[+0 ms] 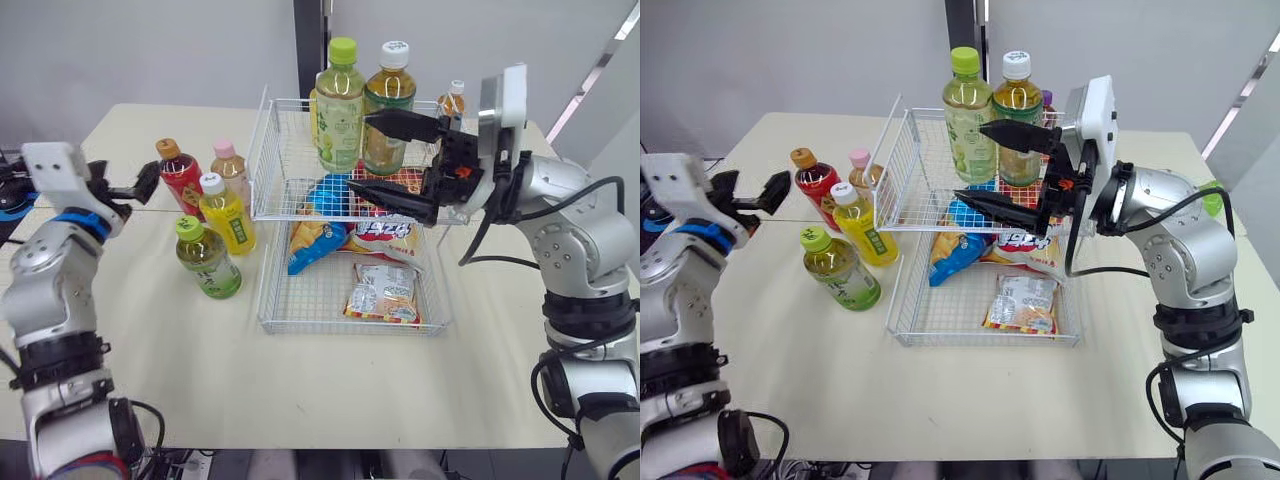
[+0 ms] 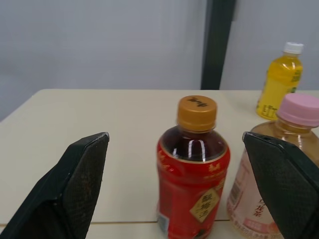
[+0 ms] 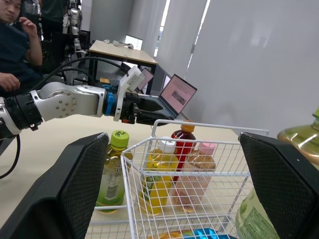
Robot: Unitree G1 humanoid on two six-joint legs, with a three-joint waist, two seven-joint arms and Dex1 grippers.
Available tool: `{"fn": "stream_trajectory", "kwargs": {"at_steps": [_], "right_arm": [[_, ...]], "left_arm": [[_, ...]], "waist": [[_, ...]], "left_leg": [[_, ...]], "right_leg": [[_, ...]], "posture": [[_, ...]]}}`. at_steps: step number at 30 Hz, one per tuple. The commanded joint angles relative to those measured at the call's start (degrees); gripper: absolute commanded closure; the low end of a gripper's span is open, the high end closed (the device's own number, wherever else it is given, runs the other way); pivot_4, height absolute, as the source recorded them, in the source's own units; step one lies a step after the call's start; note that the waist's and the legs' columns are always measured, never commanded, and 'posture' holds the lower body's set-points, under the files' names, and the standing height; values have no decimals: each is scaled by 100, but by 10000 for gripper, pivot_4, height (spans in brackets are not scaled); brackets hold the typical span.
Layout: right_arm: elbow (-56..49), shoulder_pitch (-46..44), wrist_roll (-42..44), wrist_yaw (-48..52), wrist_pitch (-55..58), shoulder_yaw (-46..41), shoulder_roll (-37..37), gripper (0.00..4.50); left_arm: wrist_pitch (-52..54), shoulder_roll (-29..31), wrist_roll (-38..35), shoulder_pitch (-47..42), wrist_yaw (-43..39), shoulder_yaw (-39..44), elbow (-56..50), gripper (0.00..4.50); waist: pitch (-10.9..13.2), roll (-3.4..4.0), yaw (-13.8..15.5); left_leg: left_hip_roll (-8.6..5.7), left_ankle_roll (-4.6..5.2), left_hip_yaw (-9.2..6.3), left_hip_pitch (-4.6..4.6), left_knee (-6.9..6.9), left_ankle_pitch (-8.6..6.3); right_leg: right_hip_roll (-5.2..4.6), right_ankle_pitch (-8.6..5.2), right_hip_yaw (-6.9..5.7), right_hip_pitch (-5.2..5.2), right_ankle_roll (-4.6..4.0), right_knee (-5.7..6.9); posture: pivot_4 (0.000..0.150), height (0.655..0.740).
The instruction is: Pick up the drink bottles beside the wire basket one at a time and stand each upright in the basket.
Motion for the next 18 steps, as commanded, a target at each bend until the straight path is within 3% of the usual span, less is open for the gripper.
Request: {"fn": "stream_trajectory", "kwargs": {"at_steps": [1, 11, 18], "right_arm": [[-409, 25, 157, -157, 71, -259, -154, 0], [-684, 122, 337, -340, 245, -343, -349, 0], [-762, 143, 438, -435, 270, -363, -416, 0]], "left_arm": [[-510, 111, 262, -543, -167, -239, 770, 192], [-1496, -37, 763, -1743, -334, -776, 2647, 192], [-1833, -73, 874, -2083, -322, -836, 3302, 192]], "waist": [[0, 0, 8], [0, 0, 17], [0, 0, 3]], "left_leg": [[0, 0, 1, 0, 0, 0], [-3, 0, 2, -3, 1, 0], [-3, 0, 3, -4, 1, 0]], "right_leg": [[0, 0, 0, 0, 0, 0], [0, 0, -2, 0, 0, -2], [0, 0, -1, -1, 1, -2]], "posture": [[1500, 7400], [1500, 7400], [1500, 7400]]}}
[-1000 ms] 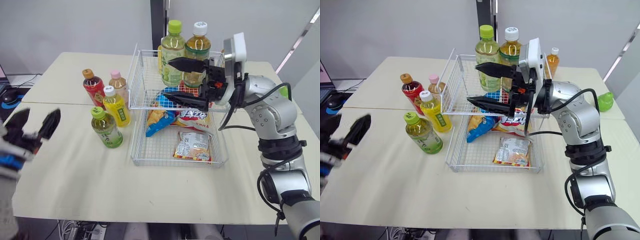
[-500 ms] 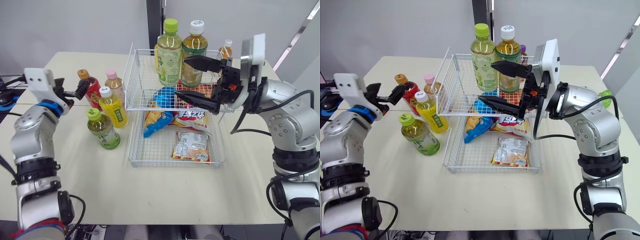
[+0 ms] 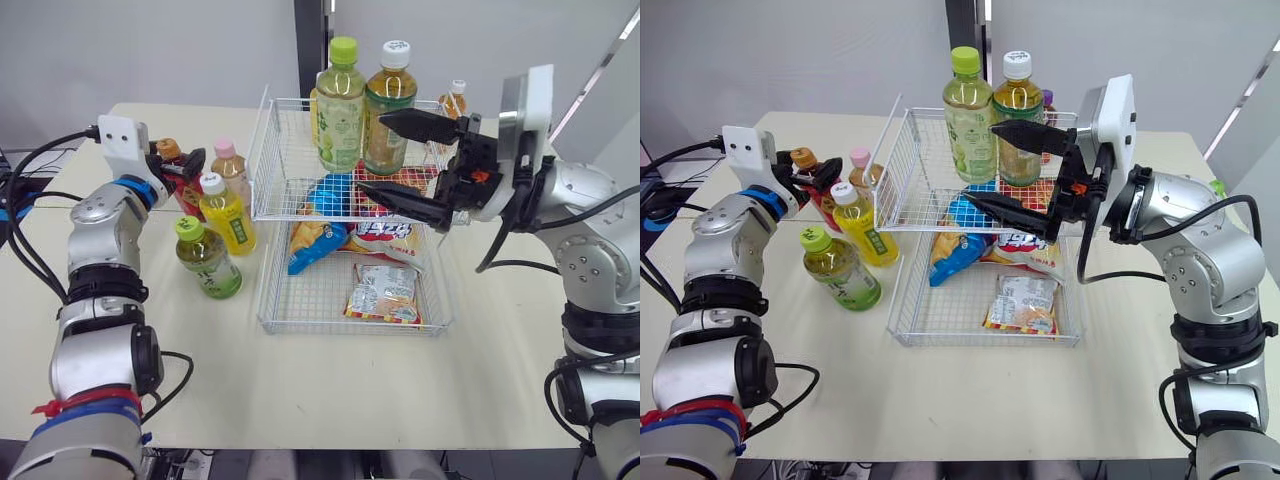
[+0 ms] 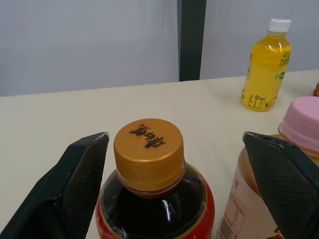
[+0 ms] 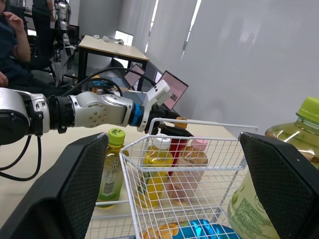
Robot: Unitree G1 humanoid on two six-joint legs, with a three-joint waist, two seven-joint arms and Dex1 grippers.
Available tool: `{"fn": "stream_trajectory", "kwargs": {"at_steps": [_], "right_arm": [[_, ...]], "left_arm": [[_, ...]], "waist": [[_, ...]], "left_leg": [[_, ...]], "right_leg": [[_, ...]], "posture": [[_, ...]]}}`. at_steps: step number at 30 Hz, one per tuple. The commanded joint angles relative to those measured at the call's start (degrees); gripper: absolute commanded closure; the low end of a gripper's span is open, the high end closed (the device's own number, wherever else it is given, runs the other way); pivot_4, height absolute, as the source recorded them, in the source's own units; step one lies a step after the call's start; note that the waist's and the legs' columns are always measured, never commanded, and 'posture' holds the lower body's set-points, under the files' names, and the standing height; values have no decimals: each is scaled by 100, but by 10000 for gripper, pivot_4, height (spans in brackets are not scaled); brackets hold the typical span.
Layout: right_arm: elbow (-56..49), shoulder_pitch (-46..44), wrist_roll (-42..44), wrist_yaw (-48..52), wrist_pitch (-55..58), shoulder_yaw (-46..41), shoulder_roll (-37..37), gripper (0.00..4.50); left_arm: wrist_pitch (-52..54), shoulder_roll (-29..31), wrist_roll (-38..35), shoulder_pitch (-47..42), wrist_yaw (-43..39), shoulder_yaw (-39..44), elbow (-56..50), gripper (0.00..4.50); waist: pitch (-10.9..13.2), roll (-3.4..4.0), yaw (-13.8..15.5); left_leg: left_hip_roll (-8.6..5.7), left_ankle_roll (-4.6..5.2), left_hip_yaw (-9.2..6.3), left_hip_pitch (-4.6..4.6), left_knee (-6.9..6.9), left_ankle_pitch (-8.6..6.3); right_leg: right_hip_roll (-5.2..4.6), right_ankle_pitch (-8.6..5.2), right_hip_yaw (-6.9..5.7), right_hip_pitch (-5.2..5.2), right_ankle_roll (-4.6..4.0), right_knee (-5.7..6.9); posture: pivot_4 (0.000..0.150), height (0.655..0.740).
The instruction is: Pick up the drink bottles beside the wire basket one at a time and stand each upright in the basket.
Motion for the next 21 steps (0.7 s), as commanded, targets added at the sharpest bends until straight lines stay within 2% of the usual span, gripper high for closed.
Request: {"fn": "stream_trajectory", "kwargs": {"at_steps": [1, 3, 6, 15, 21], "right_arm": [[-226, -28, 106, -76, -14, -193, -69, 0], [-230, -32, 116, -84, -10, -195, -70, 0], [-229, -41, 123, -92, -10, -192, -76, 0], [-179, -74, 115, -77, -38, -177, -68, 0], [-149, -92, 100, -72, -53, -174, -64, 0]], "left_arm": [[-232, 39, 37, -219, -26, 19, 91, 192], [-283, 46, 52, -263, -45, 9, 166, 192], [-339, 62, 69, -326, -60, 1, 269, 6108], [-454, 138, 129, -469, -43, 35, 523, 31451], [-406, 374, 0, -393, -153, 186, 297, 31470]], "waist": [[0, 0, 1], [0, 0, 8], [0, 0, 13], [0, 0, 13], [0, 0, 0]], "left_leg": [[0, 0, 0, 0, 0, 0], [0, 0, 0, 0, 0, 0], [-1, 0, 1, -1, 0, 0], [-1, 0, 0, -1, 0, 0], [0, 0, 1, -1, 0, 0]], "right_leg": [[0, 0, 0, -1, 0, 0], [0, 0, -1, 0, 0, 0], [-1, 0, 0, 0, 0, 0], [0, 0, -1, 0, 0, 0], [0, 0, -1, -1, 0, 0]], "posture": [[1500, 7400], [1500, 7400], [1500, 7400], [1500, 7400], [1500, 7400]]}}
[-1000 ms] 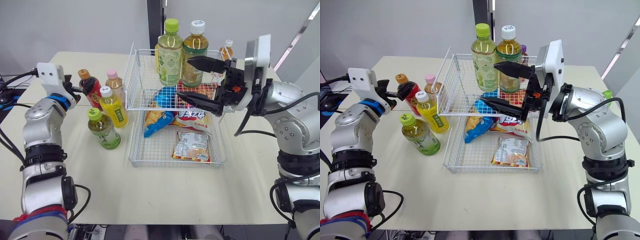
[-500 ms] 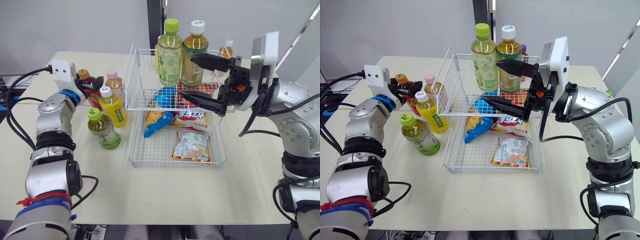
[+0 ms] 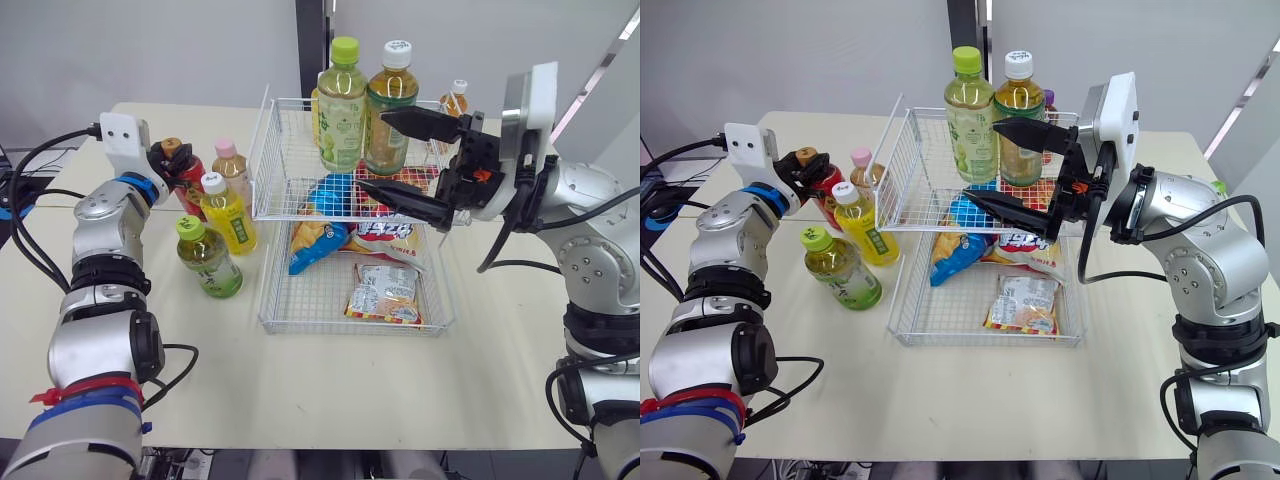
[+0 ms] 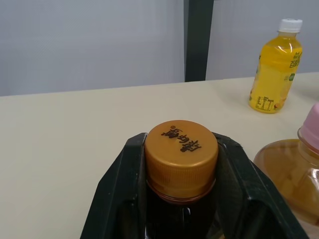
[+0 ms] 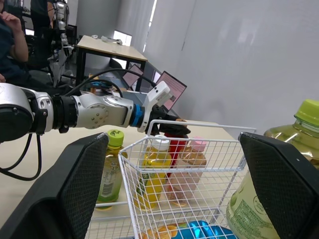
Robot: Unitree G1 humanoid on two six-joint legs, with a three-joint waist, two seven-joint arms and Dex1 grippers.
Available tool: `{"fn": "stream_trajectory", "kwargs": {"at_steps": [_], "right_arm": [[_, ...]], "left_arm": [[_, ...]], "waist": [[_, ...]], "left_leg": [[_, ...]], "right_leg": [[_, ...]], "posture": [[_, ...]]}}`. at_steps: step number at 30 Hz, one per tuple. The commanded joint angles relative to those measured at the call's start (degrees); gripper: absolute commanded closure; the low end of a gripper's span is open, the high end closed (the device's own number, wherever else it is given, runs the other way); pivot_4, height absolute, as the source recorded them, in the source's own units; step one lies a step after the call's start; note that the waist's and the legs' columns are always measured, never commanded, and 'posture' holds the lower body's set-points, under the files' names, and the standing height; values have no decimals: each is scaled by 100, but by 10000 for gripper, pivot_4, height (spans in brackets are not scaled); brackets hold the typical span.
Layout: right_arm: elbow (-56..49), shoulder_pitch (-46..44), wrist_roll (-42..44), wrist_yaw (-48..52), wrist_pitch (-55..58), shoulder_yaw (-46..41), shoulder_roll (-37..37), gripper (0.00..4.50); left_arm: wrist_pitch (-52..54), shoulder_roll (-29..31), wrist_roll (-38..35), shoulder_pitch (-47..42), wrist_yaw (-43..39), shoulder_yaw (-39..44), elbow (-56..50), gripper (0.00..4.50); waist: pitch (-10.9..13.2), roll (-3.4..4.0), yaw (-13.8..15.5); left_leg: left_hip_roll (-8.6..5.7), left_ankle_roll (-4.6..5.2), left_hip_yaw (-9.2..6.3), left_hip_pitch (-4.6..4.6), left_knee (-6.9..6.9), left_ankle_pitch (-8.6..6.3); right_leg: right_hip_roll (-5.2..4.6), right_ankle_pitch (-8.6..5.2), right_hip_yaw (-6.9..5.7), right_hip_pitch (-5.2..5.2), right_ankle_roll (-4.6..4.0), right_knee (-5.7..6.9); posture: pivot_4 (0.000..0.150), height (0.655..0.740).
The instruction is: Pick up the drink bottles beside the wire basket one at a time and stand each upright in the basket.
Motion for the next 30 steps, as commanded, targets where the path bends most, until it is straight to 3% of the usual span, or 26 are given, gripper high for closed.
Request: {"fn": "stream_trajectory", "kwargs": {"at_steps": [1, 7, 15, 23, 30], "right_arm": [[-96, -100, 96, 2, -64, -177, -47, 0], [15, -171, 137, -6, -129, -233, 37, 0], [131, -227, 94, -64, -249, -272, 184, 0], [19, -134, 26, -183, -281, -236, 245, 0], [-142, -1, -1, -324, -277, -277, 185, 0]], "left_arm": [[1, 361, -192, -79, -225, 216, -470, 31470], [1097, 1057, -673, -286, -1311, 277, -1595, 31470], [2928, 1906, -1132, -1841, -2710, -106, -2317, 31470], [3517, 1345, -1197, -3757, -3092, -416, -1872, 31470], [3556, 772, -1080, -3825, -3243, -693, -1798, 31470]], "waist": [[0, 0, -12], [4, -2, -9], [7, -3, 25], [10, 0, 9], [21, 19, -25]], "left_leg": [[0, 0, 0, 0, 0, 0], [5, -1, -4, -13, -2, 1], [-3, -1, -6, -18, 0, 0], [-2, 0, -7, -17, 2, 0], [1, 0, -1, -13, 1, 1]], "right_leg": [[0, 0, 0, -1, 0, 0], [4, 0, -5, -10, 0, -5], [0, -1, -6, -6, 1, -14], [3, -2, -5, -7, 3, -10], [4, -3, 1, -11, 3, -2]], "posture": [[1500, 7400], [1500, 7400], [1500, 7400], [1500, 7400], [1500, 7400]]}}
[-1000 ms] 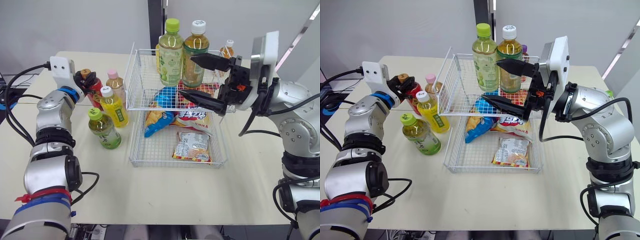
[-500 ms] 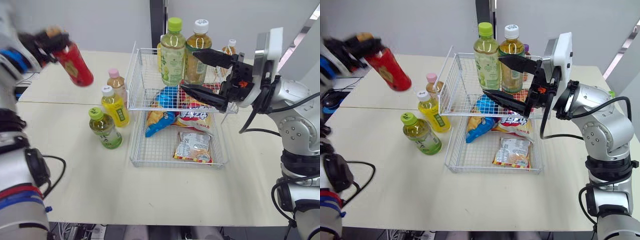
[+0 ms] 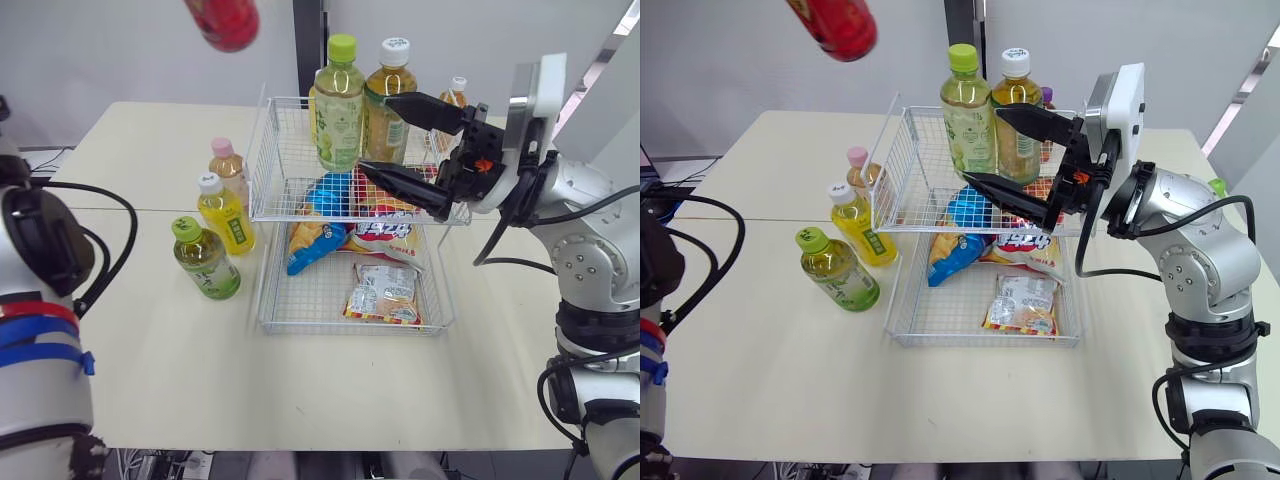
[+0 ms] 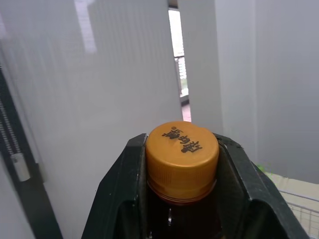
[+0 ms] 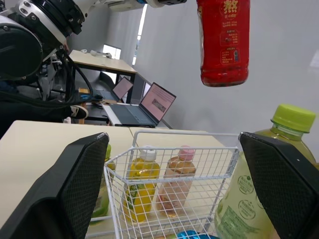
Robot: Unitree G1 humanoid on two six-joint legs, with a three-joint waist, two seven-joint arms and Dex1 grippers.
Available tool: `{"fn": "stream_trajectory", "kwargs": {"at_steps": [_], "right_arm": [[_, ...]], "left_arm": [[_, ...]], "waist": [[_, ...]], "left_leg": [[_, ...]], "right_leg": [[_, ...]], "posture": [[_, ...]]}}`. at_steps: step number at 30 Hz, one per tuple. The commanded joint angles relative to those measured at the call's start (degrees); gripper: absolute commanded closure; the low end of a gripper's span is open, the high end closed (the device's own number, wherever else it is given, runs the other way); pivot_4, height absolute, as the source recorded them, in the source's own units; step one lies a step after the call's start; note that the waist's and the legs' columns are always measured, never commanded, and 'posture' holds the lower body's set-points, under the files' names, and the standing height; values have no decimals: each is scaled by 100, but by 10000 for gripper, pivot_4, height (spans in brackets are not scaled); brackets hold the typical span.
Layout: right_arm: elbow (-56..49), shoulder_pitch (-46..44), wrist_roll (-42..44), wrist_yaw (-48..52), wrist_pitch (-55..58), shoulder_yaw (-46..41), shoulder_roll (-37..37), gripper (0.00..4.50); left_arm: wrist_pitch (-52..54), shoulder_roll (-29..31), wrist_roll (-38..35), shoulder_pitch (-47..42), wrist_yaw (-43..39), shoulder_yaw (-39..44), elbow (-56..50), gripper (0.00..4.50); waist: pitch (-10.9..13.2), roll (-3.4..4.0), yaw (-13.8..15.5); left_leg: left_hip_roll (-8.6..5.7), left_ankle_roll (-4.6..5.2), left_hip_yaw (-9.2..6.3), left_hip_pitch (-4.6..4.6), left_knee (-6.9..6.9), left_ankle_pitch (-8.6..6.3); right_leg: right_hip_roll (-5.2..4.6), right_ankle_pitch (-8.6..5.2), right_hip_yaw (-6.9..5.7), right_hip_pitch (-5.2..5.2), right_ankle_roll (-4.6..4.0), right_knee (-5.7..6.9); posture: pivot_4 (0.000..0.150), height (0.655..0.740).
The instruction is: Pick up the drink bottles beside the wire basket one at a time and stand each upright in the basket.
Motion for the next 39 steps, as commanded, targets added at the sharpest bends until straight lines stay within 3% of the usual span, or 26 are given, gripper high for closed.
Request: {"fn": "stream_trajectory", "kwargs": {"at_steps": [1, 19, 30, 39], "right_arm": [[-296, 25, 18, -98, -103, -189, -82, 0], [-691, 244, 172, -342, 76, -303, -311, 0], [-798, 288, 287, -423, 142, -320, -380, 0], [-726, 266, 317, -350, 126, -276, -386, 0]], "left_arm": [[-34, -86, 19, -25, 21, -11, -161, 31470], [-357, -796, 291, 1368, 175, -388, -761, 31470], [-847, -998, 364, 1383, 229, -333, -210, 31470], [-607, -741, 129, 1405, 248, -14, -412, 3266]], "waist": [[0, 1, -9], [1, 2, 6], [1, 2, 12], [1, 2, 7]], "left_leg": [[0, 0, 0, 0, 0, 0], [0, 0, 6, -3, 1, 0], [-2, 0, 5, -2, 3, 0], [-2, 0, 4, -1, 4, 0]], "right_leg": [[0, 0, 0, 0, 0, 1], [-1, 0, 7, -4, 0, -1], [-1, 0, 7, -1, 0, -1], [-1, 0, 7, 0, 0, 0]], "posture": [[1500, 7400], [1500, 7400], [1500, 7400], [1500, 7400]]}}
